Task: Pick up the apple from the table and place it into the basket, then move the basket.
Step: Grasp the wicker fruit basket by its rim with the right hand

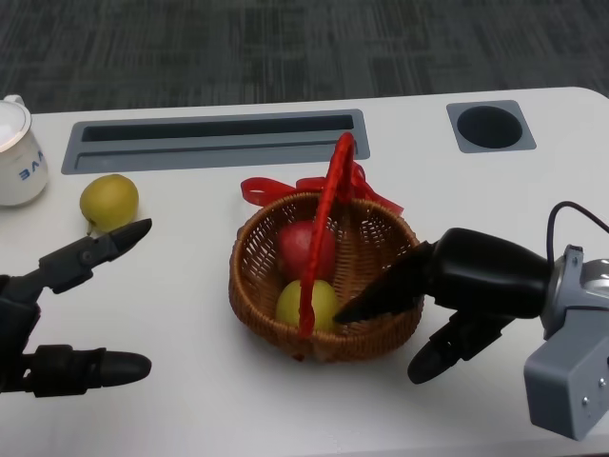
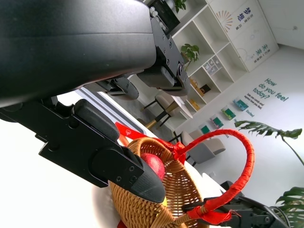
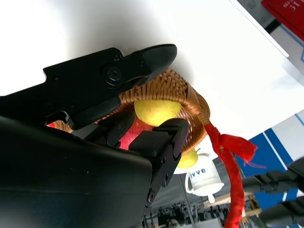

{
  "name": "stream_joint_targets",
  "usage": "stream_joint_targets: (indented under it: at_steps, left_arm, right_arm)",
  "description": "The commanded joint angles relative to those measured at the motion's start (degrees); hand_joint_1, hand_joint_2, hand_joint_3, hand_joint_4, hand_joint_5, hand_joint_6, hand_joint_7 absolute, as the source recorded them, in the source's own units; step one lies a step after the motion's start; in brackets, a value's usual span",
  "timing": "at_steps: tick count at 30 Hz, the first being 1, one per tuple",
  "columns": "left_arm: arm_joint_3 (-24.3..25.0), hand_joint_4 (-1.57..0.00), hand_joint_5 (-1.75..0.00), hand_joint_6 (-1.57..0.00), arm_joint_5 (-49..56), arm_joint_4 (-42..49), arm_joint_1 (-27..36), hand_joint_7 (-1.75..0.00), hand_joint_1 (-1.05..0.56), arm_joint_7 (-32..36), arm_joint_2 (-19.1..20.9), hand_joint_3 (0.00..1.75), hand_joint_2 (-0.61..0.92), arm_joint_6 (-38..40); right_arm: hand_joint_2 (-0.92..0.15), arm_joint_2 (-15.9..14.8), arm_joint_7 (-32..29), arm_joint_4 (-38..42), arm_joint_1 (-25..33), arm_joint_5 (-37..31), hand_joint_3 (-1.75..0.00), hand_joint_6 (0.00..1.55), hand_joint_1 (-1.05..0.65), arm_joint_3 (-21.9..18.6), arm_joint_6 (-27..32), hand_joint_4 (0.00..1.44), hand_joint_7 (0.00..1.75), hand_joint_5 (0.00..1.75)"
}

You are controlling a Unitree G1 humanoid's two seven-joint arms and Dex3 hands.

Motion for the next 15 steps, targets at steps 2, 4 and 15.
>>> stream_joint_targets:
  at_steps: [2, 4, 15]
  left_arm:
    - [1.2, -0.57, -0.02, -0.54, 0.7, -0.8, 0.3, -0.01, -0.77, 0.3, -0.3, 0.00, 0.70, 0.0]
    - [1.4, -0.57, -0.02, -0.55, 1.0, -1.0, 0.3, -0.01, -0.77, 0.3, -0.5, 0.00, 0.70, -0.1]
    - [2.2, -0.61, -0.02, -0.58, 2.8, -2.6, 0.8, -0.01, -0.77, 0.8, -1.7, 0.00, 0.70, -0.3]
  right_arm:
    - [-0.84, -1.3, -4.2, 4.2, -4.1, -5.3, 0.00, 0.67, -0.58, 3.4, 0.7, 0.73, 0.02, 0.02]
    - [-0.84, -1.7, -7.3, 6.2, -5.8, -8.8, 0.00, 0.70, -0.59, 5.7, 1.1, 0.76, 0.02, 0.02]
    - [-0.85, -0.4, -24.1, 16.2, -14.7, -24.7, -0.01, 0.79, -0.67, 20.2, 7.3, 0.86, 0.02, 0.03]
